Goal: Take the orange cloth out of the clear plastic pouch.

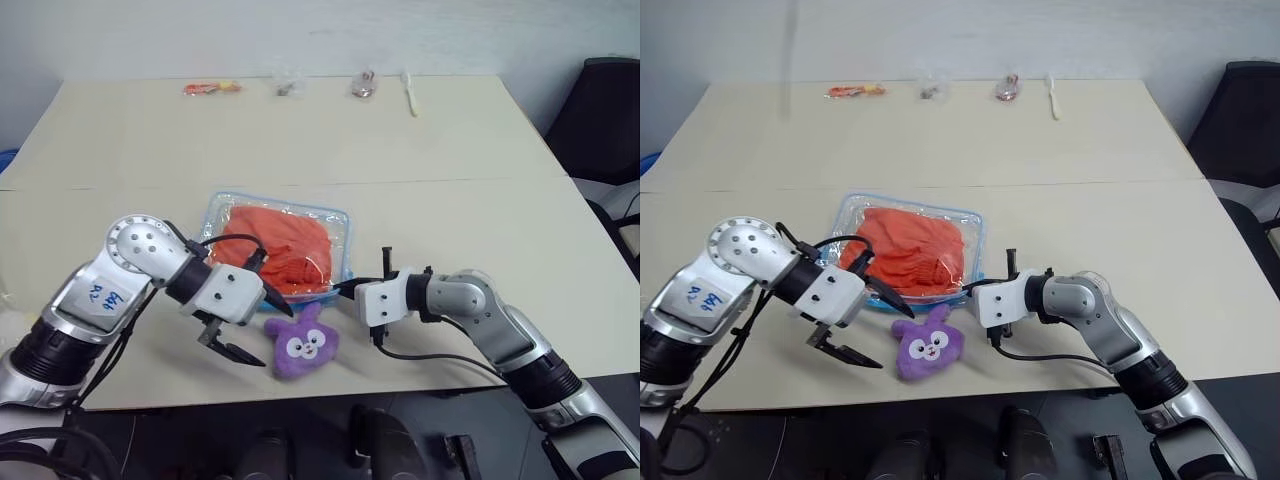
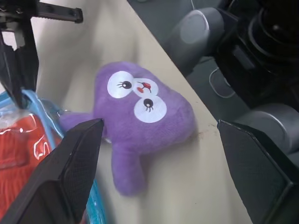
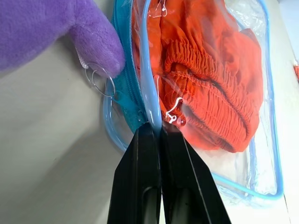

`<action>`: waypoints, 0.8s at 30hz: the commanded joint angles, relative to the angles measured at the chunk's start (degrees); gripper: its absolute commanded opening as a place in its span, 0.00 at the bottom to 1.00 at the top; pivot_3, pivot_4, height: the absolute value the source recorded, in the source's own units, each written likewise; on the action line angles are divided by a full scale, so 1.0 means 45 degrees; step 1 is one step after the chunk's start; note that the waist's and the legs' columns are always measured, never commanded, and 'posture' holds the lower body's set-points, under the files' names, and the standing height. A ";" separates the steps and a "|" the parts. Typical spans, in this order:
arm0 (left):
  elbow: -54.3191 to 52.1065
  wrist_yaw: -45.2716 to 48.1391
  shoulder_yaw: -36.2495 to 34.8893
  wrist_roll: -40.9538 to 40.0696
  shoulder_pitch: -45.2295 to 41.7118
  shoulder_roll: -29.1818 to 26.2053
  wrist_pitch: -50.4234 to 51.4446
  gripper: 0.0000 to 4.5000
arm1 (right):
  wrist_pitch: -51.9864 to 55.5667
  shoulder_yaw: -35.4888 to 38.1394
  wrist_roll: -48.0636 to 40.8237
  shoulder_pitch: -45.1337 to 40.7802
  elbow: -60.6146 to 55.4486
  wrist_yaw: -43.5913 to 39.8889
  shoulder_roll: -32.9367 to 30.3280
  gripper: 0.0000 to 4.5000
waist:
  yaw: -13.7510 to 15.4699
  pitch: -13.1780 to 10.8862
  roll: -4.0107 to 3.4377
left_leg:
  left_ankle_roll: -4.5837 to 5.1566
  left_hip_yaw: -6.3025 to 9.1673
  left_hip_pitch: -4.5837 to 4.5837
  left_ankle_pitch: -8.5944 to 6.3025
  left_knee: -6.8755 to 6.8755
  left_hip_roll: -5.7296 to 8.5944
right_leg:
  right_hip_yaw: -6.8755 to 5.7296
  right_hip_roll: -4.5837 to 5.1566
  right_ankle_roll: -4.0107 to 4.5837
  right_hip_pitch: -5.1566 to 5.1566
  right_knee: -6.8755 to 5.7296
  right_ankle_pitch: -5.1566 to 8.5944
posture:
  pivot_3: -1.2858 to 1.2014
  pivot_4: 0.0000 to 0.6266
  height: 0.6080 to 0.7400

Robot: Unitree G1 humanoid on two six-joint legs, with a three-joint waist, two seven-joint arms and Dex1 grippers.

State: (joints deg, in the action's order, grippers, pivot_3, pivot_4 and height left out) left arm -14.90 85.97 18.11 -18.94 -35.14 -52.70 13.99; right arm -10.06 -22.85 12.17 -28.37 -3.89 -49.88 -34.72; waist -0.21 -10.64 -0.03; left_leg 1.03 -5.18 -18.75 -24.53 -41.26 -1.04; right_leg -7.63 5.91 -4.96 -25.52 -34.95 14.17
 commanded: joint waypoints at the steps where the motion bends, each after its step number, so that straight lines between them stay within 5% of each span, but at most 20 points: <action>1: -0.0399 0.0482 -0.0086 -0.0677 0.0067 0.0046 0.0870 0.91 | 0.0018 0.0333 -0.0038 0.0001 -0.0340 0.0009 -0.0030 0.01 | 0.0000 0.0000 0.0000 | 0.0000 0.0003 -0.0002 0.0000 -0.0001 -0.0003 | -0.0001 0.0000 0.0000 0.0000 0.0000 0.0000 | 0.52 0.24 1.00; 20: 0.1531 -0.0843 0.0651 0.2330 0.1403 0.1414 -0.3238 0.91 | 0.0483 0.0378 0.0080 0.0007 -0.0575 0.0067 -0.0010 0.01 | 0.0033 0.0001 -0.0002 | 0.0004 0.0009 -0.0003 0.0001 -0.0016 -0.0004 | -0.0008 0.0008 -0.0001 0.0001 -0.0013 0.0000 | 0.52 0.24 1.00; 24: 0.1646 -0.1200 0.0397 0.2217 0.1491 0.1745 -0.3116 0.71 | 0.0492 0.0358 0.0068 0.0009 -0.0615 0.0056 -0.0006 0.00 | 0.0050 0.0001 -0.0002 | 0.0008 0.0011 -0.0004 0.0003 -0.0019 0.0001 | -0.0009 0.0022 -0.0002 0.0002 -0.0017 -0.0001 | 0.52 0.24 1.00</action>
State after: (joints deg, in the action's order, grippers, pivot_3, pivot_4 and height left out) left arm -7.88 81.41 20.79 -8.99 -28.81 -45.12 -0.29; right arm -7.53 -22.68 12.38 -28.33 -4.43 -49.83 -34.60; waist 0.01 -10.63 -0.03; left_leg 1.07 -5.13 -18.77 -24.52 -41.35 -1.03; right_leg -7.67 6.01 -4.97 -25.51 -35.02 14.16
